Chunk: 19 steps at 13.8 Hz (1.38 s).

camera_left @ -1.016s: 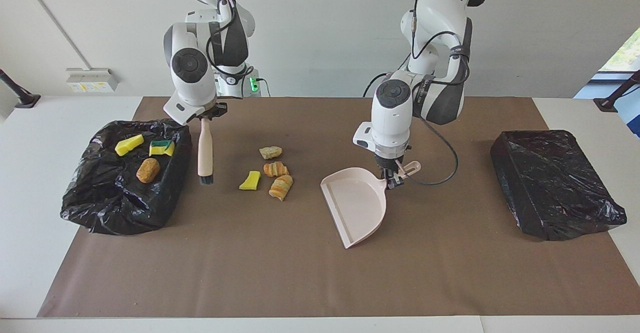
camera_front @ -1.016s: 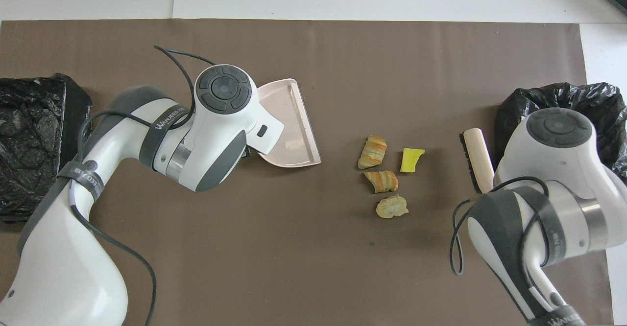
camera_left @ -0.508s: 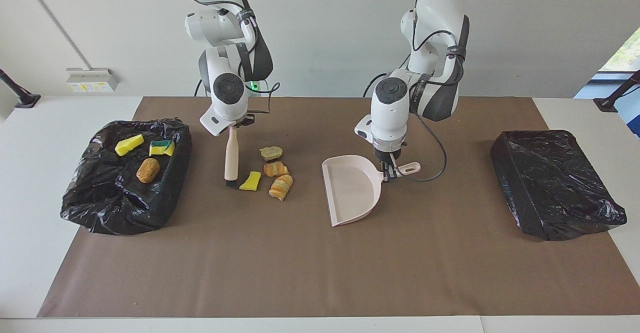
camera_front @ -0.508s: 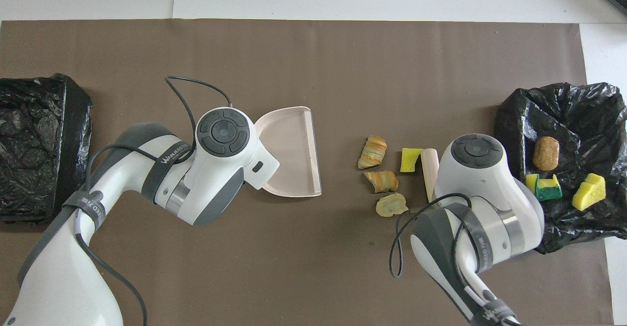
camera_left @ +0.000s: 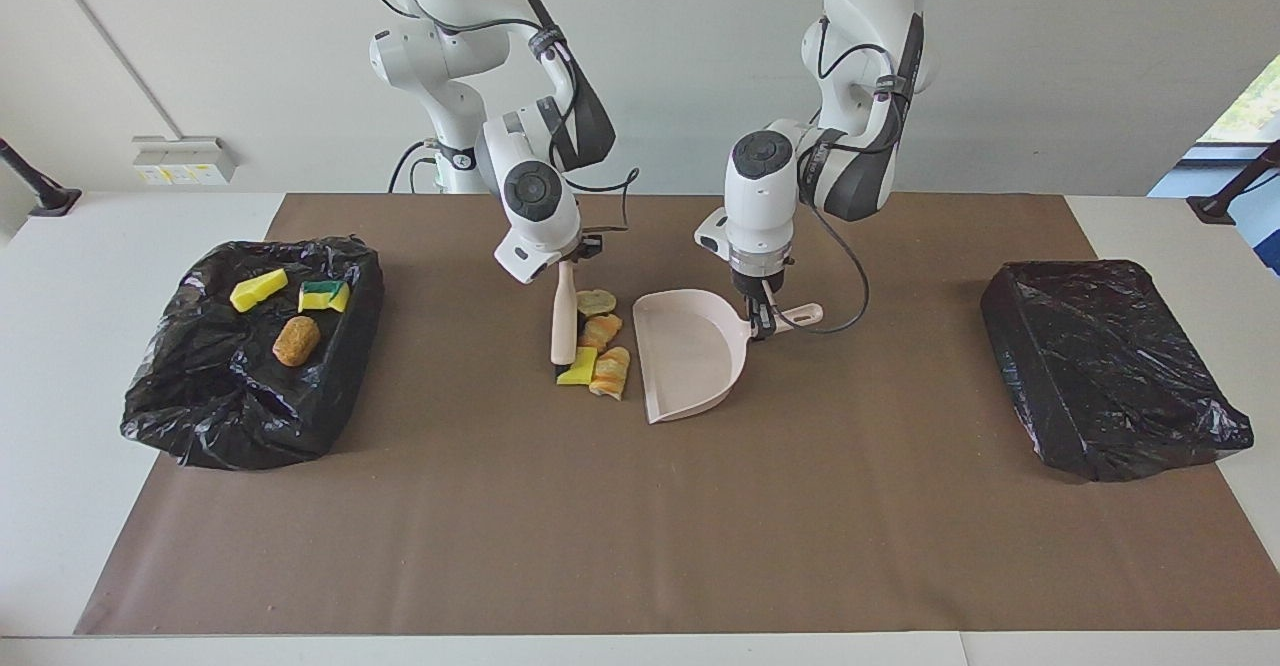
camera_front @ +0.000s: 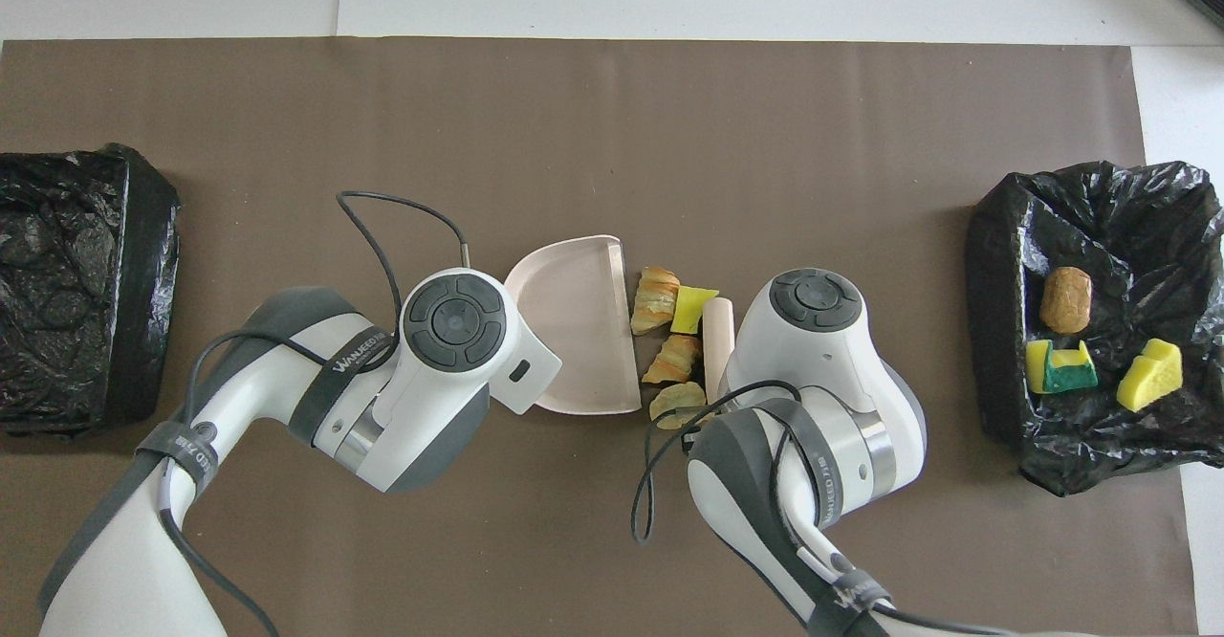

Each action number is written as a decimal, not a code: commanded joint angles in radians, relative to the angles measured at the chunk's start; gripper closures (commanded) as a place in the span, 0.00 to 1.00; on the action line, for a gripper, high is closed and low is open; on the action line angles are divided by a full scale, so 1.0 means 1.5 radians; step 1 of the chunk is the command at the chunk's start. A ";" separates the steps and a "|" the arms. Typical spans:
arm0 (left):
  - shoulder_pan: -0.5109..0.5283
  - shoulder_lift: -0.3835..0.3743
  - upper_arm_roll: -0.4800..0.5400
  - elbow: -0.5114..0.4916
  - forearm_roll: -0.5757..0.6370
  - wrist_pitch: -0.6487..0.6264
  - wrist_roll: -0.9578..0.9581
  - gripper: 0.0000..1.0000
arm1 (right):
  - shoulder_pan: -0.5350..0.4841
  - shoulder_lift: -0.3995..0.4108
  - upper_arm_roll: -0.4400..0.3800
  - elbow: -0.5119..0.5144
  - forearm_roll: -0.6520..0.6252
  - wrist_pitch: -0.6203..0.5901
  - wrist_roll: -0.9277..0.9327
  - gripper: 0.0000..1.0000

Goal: Sweep and dump trash in bin
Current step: 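Sweep the trash pieces into the dustpan held by the left gripper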

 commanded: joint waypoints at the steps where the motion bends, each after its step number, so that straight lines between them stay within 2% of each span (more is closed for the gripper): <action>1: -0.010 -0.026 0.006 -0.046 -0.009 0.015 -0.003 0.98 | 0.023 0.010 0.004 0.016 0.113 0.009 -0.002 1.00; 3: -0.010 -0.027 0.006 -0.049 -0.009 0.012 -0.002 0.94 | 0.029 0.023 0.004 0.055 0.197 -0.007 -0.023 1.00; 5: -0.010 -0.031 0.006 -0.052 -0.009 0.012 -0.002 0.92 | 0.013 0.021 -0.004 0.126 0.198 -0.109 -0.026 1.00; 6: -0.010 -0.031 0.006 -0.053 -0.009 0.012 -0.002 0.92 | -0.018 0.015 -0.007 0.154 0.181 -0.175 -0.026 1.00; 8: -0.010 -0.031 0.006 -0.053 -0.009 0.012 -0.002 0.91 | -0.061 -0.003 -0.003 0.202 0.070 -0.282 -0.027 1.00; 9: -0.010 -0.031 0.006 -0.053 -0.009 0.012 -0.002 0.86 | -0.061 -0.009 -0.004 0.205 0.013 -0.312 -0.027 1.00; 10: -0.007 -0.030 0.006 -0.052 -0.009 0.018 -0.001 0.77 | -0.050 -0.032 -0.003 0.172 -0.055 -0.302 -0.031 1.00; 12: -0.003 -0.029 0.006 -0.052 -0.009 0.016 0.003 0.72 | -0.047 -0.065 -0.003 0.082 -0.114 -0.250 -0.045 1.00; 14: -0.003 -0.029 0.006 -0.049 -0.009 0.013 -0.002 0.54 | -0.025 -0.066 -0.002 0.028 -0.113 -0.217 -0.019 1.00; 17: 0.014 -0.028 0.007 -0.054 -0.009 0.022 -0.004 0.30 | 0.022 -0.065 -0.001 0.000 -0.093 -0.183 0.016 1.00; 19: 0.032 -0.028 0.008 -0.059 -0.009 0.023 0.002 0.30 | 0.029 -0.064 0.003 -0.026 -0.061 -0.134 0.005 1.00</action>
